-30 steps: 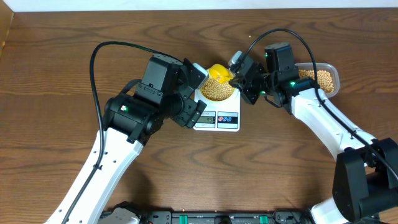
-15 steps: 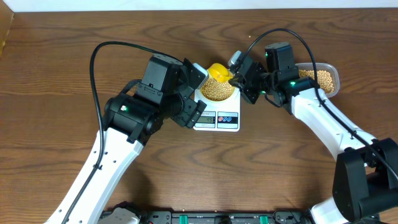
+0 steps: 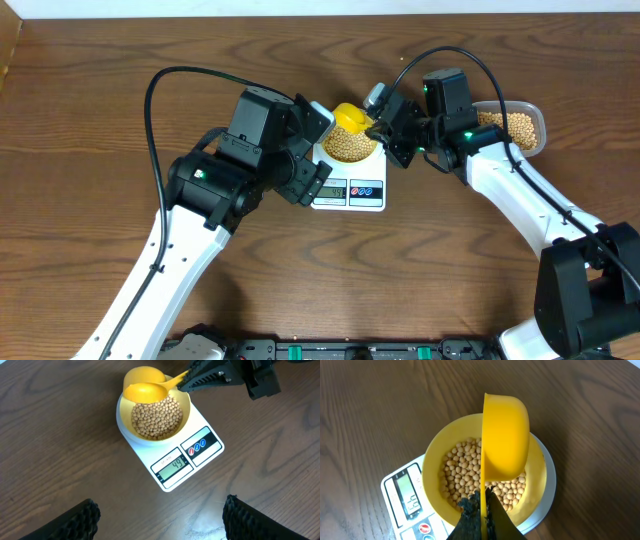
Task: Scoop item into bowl and weigh 50g on scale
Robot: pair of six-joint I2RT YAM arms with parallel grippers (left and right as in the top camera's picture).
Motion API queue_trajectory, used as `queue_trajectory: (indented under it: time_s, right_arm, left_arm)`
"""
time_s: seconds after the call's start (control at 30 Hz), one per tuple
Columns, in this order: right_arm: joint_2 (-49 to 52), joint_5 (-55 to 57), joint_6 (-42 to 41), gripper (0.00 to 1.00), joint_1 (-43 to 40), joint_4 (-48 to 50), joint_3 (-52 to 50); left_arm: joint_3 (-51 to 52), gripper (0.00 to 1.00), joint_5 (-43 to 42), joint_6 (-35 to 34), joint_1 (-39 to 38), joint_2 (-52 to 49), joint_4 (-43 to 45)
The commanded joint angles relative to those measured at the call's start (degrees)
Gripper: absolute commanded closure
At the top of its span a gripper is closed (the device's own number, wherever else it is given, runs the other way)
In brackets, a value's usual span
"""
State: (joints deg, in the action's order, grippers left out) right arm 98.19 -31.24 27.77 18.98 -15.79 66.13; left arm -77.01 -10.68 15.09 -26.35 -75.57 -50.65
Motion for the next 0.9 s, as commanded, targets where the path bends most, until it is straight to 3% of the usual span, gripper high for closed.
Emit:
queue_trajectory:
  time_s: [0.0, 0.87]
  right_arm:
    - [-1.33, -0.37, 0.81, 0.99, 0.22, -0.07, 0.94]
    - [-1.33, 1.6, 0.83, 0.99, 0.2, -0.5, 0.94]
  left_arm:
    - [-0.46, 0.19, -0.68, 0.52, 0.24, -0.04, -0.09]
    - [-0.46, 0.19, -0.68, 0.52, 0.24, -0.04, -0.09]
